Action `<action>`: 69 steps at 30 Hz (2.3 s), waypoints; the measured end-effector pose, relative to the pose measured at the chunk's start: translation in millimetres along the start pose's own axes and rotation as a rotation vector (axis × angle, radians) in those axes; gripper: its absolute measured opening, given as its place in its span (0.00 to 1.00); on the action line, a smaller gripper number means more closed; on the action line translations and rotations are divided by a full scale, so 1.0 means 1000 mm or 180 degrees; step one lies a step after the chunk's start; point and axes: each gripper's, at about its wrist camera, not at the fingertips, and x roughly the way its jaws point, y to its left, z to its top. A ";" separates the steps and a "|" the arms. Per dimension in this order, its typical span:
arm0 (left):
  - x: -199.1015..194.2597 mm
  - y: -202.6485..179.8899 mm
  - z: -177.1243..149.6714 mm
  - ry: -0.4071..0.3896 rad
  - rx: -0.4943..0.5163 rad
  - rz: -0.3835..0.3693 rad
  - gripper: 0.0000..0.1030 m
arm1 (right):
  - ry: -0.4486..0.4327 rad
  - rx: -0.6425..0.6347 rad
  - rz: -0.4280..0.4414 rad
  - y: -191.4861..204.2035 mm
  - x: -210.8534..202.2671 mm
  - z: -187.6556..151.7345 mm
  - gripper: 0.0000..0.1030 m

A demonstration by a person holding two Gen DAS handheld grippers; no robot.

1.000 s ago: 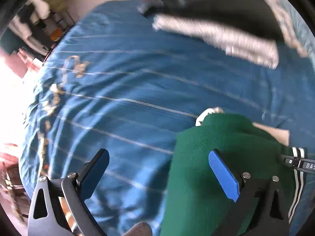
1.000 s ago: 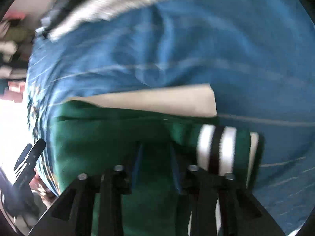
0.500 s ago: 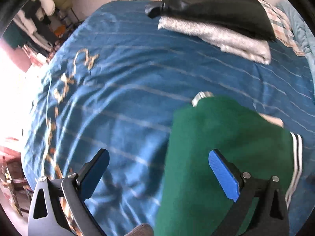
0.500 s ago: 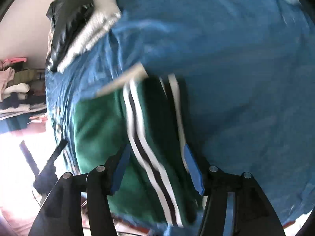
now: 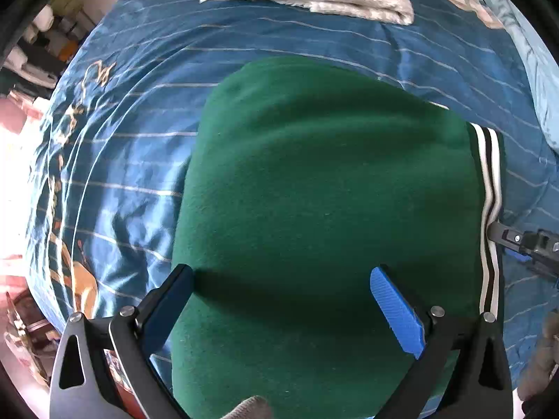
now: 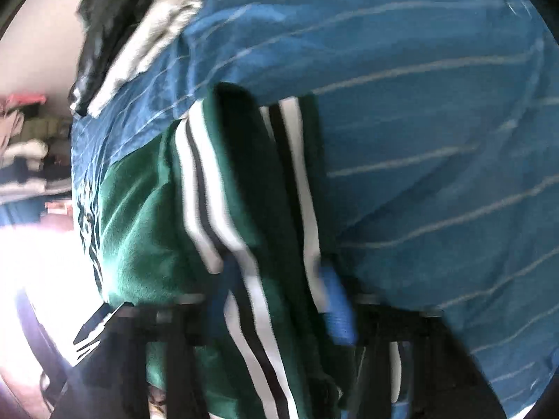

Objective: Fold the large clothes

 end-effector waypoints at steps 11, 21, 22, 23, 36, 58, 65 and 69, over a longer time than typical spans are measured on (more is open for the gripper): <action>-0.008 0.011 0.002 -0.0044 -0.0051 0.0003 1.00 | 0.0262 0.0487 0.0195 -0.050 -0.001 0.014 0.01; 0.012 0.106 0.017 -0.0125 -0.0797 -0.0514 1.00 | 0.0267 0.0108 0.1213 -0.038 0.012 0.033 1.00; 0.017 0.107 0.019 -0.0095 -0.0774 -0.0579 1.00 | 0.0361 0.0048 0.1237 -0.035 0.022 0.033 1.00; 0.027 0.109 0.021 -0.0020 -0.0752 -0.0754 1.00 | 0.0466 -0.0020 0.1229 -0.033 0.034 0.033 1.00; 0.085 0.088 0.039 0.0338 -0.0677 -0.1851 1.00 | 0.0983 -0.0130 0.2024 -0.009 0.099 0.043 1.00; 0.087 0.085 0.048 0.0523 0.0078 -0.2158 1.00 | 0.0639 0.0023 0.1344 0.043 0.067 0.009 0.99; 0.062 0.081 0.047 0.0173 0.0071 -0.2144 0.99 | 0.0330 0.0376 0.1766 0.035 0.085 0.028 0.72; 0.036 0.073 0.050 0.0037 0.0156 -0.2162 0.99 | 0.0292 0.0565 0.1885 0.040 0.068 0.025 0.56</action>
